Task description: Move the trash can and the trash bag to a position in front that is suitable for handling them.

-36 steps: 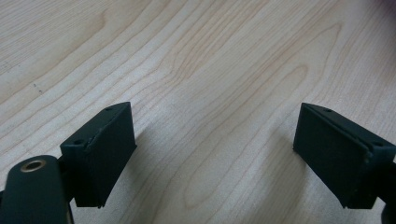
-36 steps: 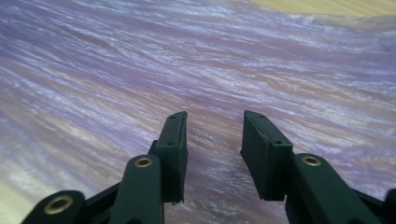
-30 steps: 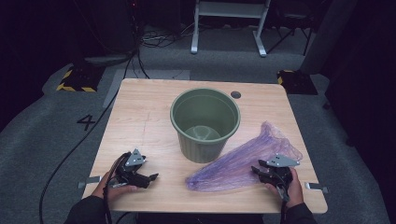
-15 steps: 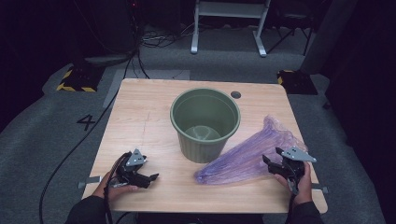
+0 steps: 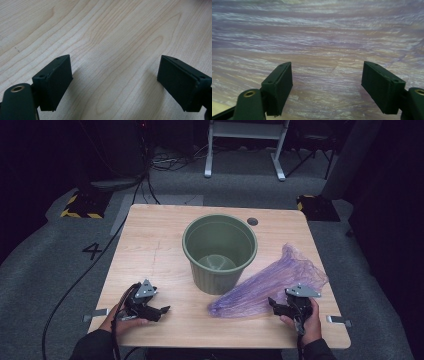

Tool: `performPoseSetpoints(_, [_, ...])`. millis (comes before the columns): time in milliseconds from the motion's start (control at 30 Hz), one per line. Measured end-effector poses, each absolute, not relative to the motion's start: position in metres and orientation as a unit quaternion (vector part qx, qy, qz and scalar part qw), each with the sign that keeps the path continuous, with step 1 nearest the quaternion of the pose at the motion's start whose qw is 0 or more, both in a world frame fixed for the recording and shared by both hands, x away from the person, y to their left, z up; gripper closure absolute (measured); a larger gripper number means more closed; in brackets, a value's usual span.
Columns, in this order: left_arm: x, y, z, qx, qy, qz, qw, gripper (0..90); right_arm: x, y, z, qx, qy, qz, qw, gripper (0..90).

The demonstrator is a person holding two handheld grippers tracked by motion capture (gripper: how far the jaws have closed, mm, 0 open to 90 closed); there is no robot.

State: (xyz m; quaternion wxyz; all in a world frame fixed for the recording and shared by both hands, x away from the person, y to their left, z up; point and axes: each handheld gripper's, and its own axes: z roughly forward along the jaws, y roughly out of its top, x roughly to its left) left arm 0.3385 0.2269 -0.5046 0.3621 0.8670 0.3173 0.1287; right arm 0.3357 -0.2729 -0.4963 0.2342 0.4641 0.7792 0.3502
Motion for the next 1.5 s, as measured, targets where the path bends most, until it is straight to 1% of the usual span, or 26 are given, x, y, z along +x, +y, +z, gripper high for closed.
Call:
performPoseSetpoints(167, [0.339,0.227,-0.505,0.867,0.316,0.127,0.363,12.1,0.353,-0.278,-0.502,0.465,0.785,0.349,0.213,29.6])
performPoseSetpoints(233, [0.339,0.227,-0.505,0.867,0.316,0.128,0.363,12.1,0.357,-0.279,-0.501,0.455,0.790,0.351,0.214,32.5])
performPoseSetpoints(367, [0.339,0.226,-0.505,0.867,0.316,0.128,0.363,12.1,0.366,-0.285,-0.502,0.436,0.800,0.357,0.206,32.4])
performPoseSetpoints(567, [0.339,0.226,-0.504,0.868,0.316,0.129,0.361,12.1,0.378,-0.292,-0.500,0.425,0.803,0.342,0.241,32.3])
performPoseSetpoints(600, [0.339,0.226,-0.504,0.868,0.316,0.129,0.361,12.1,0.381,-0.294,-0.500,0.426,0.800,0.338,0.255,32.3])
performPoseSetpoints(700, [0.339,0.226,-0.504,0.868,0.316,0.129,0.361,12.1,0.385,-0.298,-0.499,0.437,0.786,0.339,0.277,31.9])
performPoseSetpoints(767, [0.339,0.226,-0.504,0.868,0.316,0.129,0.361,12.1,0.386,-0.302,-0.496,0.451,0.772,0.349,0.280,31.2])
performPoseSetpoints(933, [0.339,0.226,-0.504,0.868,0.316,0.129,0.361,12.1,0.381,-0.306,-0.484,0.462,0.749,0.380,0.285,26.0])
performPoseSetpoints(1067, [0.339,0.226,-0.504,0.868,0.316,0.129,0.361,12.1,0.383,-0.301,-0.483,0.467,0.754,0.387,0.253,23.0])
performPoseSetpoints(1167, [0.339,0.226,-0.505,0.869,0.312,0.127,0.362,12.3,0.387,-0.293,-0.488,0.461,0.767,0.377,0.240,21.4])
performPoseSetpoints(1267, [0.338,0.224,-0.505,0.871,0.306,0.125,0.363,12.2,0.392,-0.290,-0.491,0.461,0.769,0.378,0.231,21.5])
performPoseSetpoints(1333, [0.337,0.224,-0.504,0.871,0.308,0.126,0.362,12.2,0.396,-0.290,-0.492,0.464,0.769,0.376,0.227,24.3])
performPoseSetpoints(1400, [0.337,0.222,-0.505,0.869,0.312,0.127,0.361,11.6,0.399,-0.291,-0.495,0.468,0.769,0.371,0.225,29.9])
performPoseSetpoints(1500, [0.337,0.220,-0.505,0.867,0.320,0.130,0.358,10.3,0.402,-0.293,-0.498,0.474,0.769,0.368,0.220,31.6])
